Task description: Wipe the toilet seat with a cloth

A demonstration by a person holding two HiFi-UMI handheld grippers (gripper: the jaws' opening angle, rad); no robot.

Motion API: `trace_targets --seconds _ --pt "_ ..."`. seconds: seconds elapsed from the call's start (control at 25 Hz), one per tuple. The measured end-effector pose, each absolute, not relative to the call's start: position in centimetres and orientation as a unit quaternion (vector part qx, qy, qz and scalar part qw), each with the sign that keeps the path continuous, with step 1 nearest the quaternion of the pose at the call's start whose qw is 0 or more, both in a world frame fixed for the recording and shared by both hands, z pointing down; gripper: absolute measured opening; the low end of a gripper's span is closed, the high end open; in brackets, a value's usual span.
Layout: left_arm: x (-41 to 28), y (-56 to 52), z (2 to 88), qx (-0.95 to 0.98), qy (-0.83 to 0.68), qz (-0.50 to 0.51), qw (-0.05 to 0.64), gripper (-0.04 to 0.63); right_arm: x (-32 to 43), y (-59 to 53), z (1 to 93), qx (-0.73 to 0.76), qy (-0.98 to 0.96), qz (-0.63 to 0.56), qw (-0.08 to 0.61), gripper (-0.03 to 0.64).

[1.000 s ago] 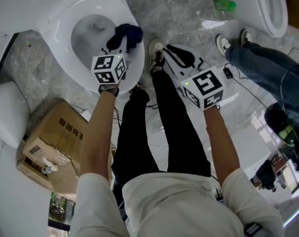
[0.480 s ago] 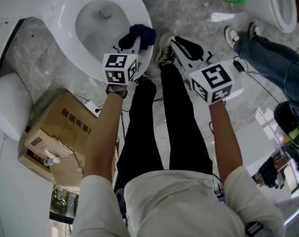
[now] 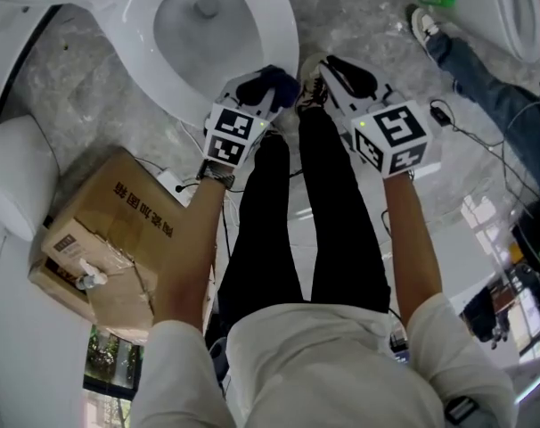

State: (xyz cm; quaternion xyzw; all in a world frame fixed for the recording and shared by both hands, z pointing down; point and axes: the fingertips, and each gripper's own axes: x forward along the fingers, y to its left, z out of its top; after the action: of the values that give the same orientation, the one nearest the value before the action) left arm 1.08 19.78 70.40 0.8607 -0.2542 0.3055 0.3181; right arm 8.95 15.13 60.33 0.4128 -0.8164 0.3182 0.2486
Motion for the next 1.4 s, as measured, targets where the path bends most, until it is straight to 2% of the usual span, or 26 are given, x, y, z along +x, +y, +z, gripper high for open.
trace_targets --seconds 0.8,0.96,1.4 --pt "-6.9 25.7 70.6 0.867 -0.154 0.459 0.122 0.041 3.8 14.9 59.5 0.379 -0.834 0.305 0.261 0.069" --pt "-9.8 24.8 70.8 0.858 -0.163 0.483 0.068 0.041 3.7 14.6 59.7 0.375 -0.835 0.304 0.263 0.069" --pt "-15.2 18.8 71.3 0.829 -0.185 0.529 0.002 0.041 3.0 13.7 59.2 0.366 -0.840 0.299 0.267 0.069"
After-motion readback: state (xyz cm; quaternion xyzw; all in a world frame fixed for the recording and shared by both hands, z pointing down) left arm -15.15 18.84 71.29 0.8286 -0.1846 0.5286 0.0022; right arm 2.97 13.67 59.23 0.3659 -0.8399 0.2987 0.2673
